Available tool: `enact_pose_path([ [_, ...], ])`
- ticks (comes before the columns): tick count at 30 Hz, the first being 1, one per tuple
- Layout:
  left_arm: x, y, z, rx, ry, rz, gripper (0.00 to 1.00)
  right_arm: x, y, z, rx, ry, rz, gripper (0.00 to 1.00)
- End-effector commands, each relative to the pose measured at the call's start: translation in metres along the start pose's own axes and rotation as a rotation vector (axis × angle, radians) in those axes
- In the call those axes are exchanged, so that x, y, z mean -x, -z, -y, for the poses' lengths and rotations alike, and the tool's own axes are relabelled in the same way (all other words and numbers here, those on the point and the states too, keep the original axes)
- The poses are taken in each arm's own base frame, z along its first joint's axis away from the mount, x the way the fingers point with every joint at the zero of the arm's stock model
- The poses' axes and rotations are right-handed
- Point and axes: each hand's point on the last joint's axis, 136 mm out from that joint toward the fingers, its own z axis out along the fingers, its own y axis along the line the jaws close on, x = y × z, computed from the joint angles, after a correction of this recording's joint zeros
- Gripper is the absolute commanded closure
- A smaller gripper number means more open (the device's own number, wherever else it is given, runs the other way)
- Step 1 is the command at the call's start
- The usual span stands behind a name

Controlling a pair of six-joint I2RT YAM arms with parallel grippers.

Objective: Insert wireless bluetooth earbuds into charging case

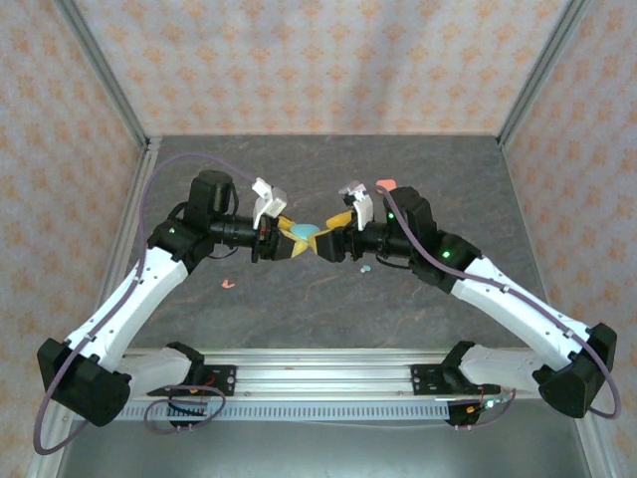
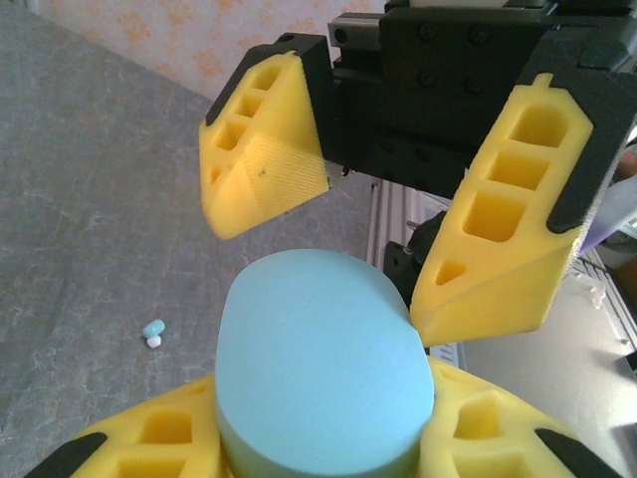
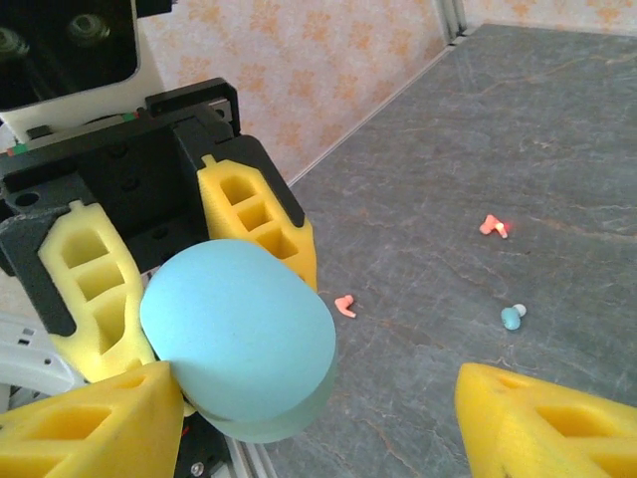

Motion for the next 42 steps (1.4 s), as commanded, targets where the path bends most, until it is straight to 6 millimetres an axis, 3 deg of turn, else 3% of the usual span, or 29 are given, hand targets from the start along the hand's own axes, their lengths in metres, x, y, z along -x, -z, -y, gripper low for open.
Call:
enact_pose_path([
  [1, 0.023, 0.009, 0.037, -0.085, -0.102, 0.058, 1.00, 0.014, 0.005, 0.040, -0.206, -0.015, 0.050, 0.30],
  [12, 0.022, 0.010, 0.042, -0.093, -0.112, 0.062, 1.00, 0.025, -0.003, 0.051, -0.229, -0.076, 0.085, 0.30],
  [33, 0.014, 0.006, 0.036, -0.082, -0.111, 0.050, 1.00, 0.041, 0.003, 0.065, -0.279, -0.148, 0.172, 0.31],
  [42, 0.003, 0.006, 0.017, -0.020, -0.083, 0.036, 1.00, 0.042, 0.026, 0.058, -0.280, -0.199, 0.215, 0.30],
])
